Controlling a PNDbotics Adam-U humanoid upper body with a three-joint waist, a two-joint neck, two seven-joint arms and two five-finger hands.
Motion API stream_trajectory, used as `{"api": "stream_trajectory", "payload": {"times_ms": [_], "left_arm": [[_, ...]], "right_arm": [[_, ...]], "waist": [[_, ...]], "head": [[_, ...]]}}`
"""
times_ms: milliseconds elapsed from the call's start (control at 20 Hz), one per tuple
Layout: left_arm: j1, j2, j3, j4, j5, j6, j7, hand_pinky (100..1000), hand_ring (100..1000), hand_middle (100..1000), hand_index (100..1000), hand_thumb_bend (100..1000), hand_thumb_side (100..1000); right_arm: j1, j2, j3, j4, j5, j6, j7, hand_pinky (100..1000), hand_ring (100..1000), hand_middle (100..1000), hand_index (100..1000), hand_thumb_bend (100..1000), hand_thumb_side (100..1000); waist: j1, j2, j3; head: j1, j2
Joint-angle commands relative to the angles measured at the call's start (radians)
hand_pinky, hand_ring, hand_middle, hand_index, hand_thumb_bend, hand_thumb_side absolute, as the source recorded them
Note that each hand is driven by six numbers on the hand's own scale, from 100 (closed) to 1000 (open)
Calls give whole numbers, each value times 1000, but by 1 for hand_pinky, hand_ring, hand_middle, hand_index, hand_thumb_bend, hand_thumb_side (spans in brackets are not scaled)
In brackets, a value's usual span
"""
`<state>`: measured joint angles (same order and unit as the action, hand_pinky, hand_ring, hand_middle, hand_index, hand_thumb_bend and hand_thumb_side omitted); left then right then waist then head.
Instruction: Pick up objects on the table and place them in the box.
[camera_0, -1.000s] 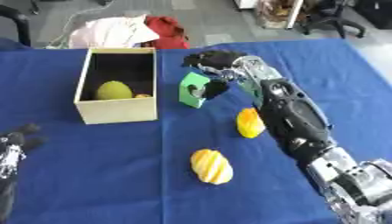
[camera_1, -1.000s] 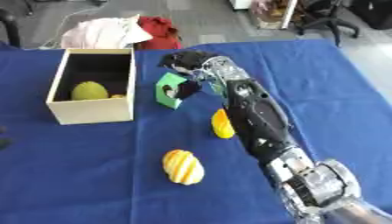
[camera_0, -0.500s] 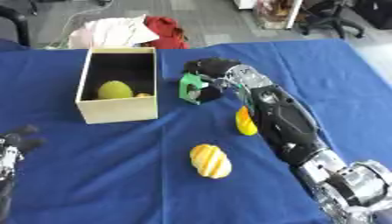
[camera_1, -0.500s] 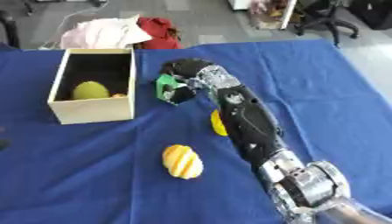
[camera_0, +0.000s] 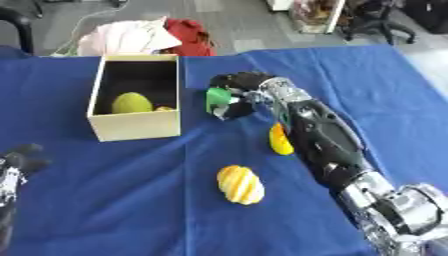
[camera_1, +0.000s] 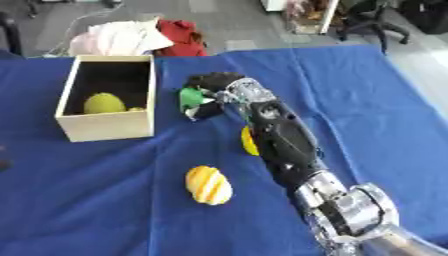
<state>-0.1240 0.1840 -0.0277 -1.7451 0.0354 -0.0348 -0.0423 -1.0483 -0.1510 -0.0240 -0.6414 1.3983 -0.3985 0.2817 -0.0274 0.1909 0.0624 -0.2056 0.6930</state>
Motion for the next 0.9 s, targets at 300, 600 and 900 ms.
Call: {"api": "stream_trajectory", "payload": {"times_ms": [300, 600, 900], "left_arm": [[-9, 6, 0, -16, 3, -2, -1, 907, 729, 755, 801, 100, 720], [-8, 9, -1, -15, 3, -2, -2, 907, 730, 755, 801, 100, 721], [-11, 12, -5, -15, 3, -2, -7, 907, 730, 755, 801, 100, 720]], "right_arm": [[-3, -28, 7, -42, -71, -17, -75, 424, 487, 823, 953, 100, 215], [-47, -46, 21, -128, -193, -60, -97, 394, 459, 792, 945, 100, 199], [-103, -43, 53, -204, -334, -99, -60, 402, 458, 789, 948, 100, 199]], "waist": [[12, -1, -3], [10, -4, -3], [6, -8, 2]], "head": [[-6, -13], [-10, -11], [-16, -12]]}}
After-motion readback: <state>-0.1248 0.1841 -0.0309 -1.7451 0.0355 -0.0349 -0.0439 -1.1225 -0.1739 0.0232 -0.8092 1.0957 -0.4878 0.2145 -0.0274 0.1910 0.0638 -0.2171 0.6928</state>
